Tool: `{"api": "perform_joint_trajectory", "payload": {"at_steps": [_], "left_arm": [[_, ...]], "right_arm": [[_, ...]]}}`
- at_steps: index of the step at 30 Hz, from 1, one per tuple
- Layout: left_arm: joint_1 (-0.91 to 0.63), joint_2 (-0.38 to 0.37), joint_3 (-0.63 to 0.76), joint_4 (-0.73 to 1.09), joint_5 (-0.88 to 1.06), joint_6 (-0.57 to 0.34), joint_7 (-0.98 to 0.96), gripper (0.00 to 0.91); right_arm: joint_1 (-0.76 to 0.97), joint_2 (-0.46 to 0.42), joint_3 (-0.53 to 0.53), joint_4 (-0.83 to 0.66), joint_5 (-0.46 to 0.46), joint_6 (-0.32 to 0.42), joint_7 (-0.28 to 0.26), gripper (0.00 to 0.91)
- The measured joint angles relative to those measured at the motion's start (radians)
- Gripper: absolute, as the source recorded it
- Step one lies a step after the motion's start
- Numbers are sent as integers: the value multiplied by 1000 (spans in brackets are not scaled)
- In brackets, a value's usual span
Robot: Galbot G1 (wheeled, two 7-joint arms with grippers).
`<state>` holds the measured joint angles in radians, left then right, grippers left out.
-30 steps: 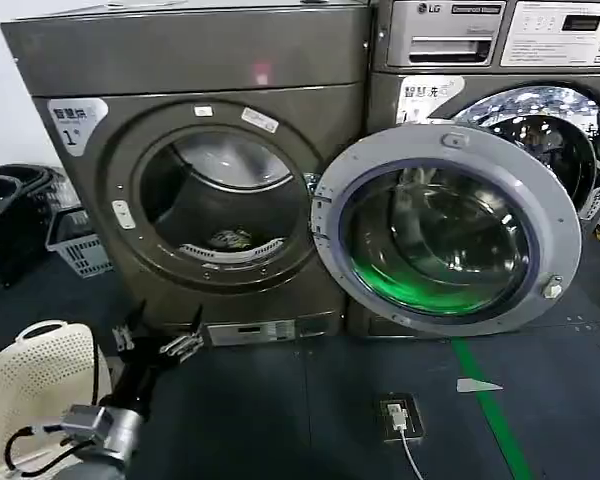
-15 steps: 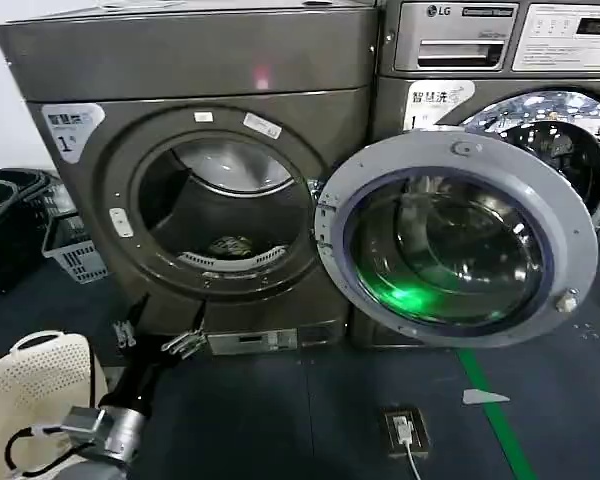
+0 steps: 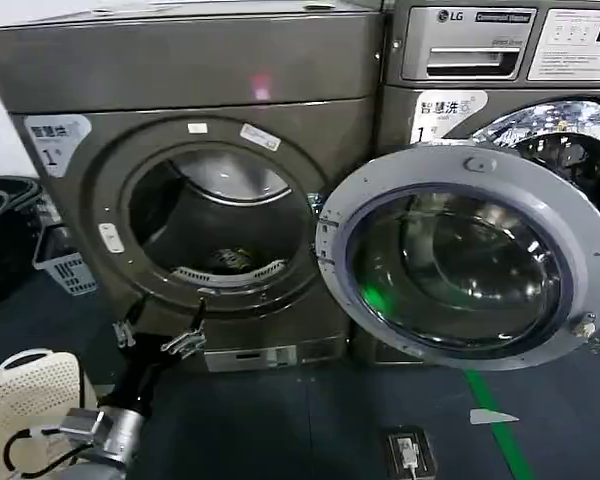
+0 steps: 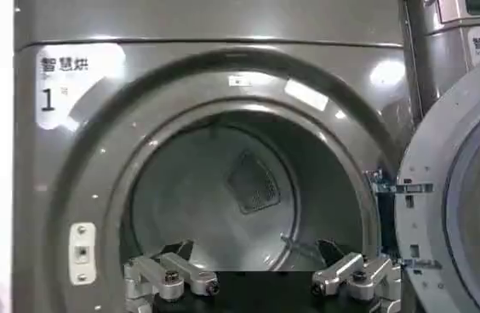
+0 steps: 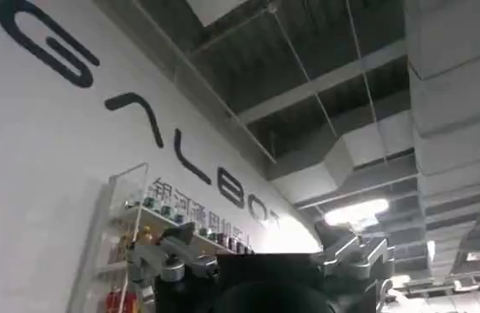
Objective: Grasp the clothes from the dryer.
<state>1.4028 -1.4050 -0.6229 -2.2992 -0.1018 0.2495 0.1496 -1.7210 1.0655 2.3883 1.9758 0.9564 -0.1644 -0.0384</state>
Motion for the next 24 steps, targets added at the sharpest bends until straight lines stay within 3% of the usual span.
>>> {"api": "perform_joint_trajectory", "payload": {"at_steps": [24], "left_arm": [[-17, 2, 4, 18, 0, -2, 5, 907]], "right_arm": [[5, 2, -1, 6, -4, 8, -7, 907]]}}
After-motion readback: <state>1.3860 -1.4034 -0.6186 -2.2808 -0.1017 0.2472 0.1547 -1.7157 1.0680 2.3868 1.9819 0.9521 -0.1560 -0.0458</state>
